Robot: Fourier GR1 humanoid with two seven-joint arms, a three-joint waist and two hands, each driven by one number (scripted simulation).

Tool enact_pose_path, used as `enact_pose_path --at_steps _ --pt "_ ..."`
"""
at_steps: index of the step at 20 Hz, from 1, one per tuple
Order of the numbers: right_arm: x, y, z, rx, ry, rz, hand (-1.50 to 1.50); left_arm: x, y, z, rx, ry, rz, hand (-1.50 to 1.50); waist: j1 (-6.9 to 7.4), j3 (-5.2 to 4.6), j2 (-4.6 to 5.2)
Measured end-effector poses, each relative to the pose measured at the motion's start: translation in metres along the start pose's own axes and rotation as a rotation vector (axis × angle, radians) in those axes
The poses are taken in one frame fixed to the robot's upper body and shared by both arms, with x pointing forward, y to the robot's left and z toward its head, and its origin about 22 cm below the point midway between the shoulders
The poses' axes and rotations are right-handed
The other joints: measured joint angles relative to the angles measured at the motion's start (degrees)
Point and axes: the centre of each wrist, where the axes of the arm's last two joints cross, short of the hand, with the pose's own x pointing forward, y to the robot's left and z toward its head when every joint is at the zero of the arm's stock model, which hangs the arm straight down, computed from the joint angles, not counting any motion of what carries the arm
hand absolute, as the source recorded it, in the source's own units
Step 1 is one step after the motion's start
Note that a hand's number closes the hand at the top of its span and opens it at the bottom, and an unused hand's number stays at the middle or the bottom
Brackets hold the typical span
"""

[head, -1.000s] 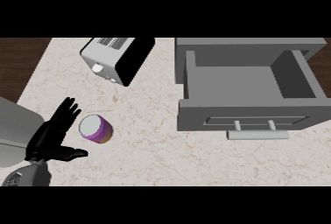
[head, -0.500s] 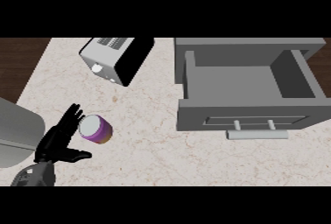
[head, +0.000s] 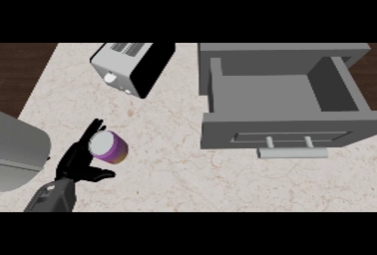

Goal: Pick up the can, place it into the drawer and close the drawer

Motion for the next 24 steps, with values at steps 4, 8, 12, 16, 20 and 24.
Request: enact_pose_path --at_steps 4,8,12,16,20,24 --pt "0.003 -0.001 -0.001 -0.001 -0.001 -0.004 -1.5 -0.003 -0.005 -0.007 0.0 0.005 0.042 -1.5 -0.02 0.0 0.03" --pt "0.006 0.004 0.002 0.008 -0.005 -0.007 -1.5 -0.003 -0.008 -0.012 -0.021 -0.002 0.077 1.5 -0.13 -0.01 0.04" --pt "0.007 0.001 0.0 0.005 0.004 -0.013 -1.5 0.005 -0.018 -0.027 -0.088 0.017 0.118 1.5 -0.03 0.01 0.01" --pt "0.008 -0.001 0.004 0.006 0.006 -0.022 -1.5 0.011 -0.027 -0.036 -0.155 -0.013 0.136 1.5 0.11 0.03 -0.07" --pt "0.011 0.001 0.009 0.005 0.007 -0.024 -1.5 0.018 -0.036 -0.043 -0.208 -0.044 0.143 1.5 0.21 0.04 -0.13" --pt "0.009 0.0 0.006 -0.014 0.006 -0.025 -1.5 0.026 -0.052 -0.05 -0.185 -0.107 0.168 1.5 0.78 0.08 -0.29"
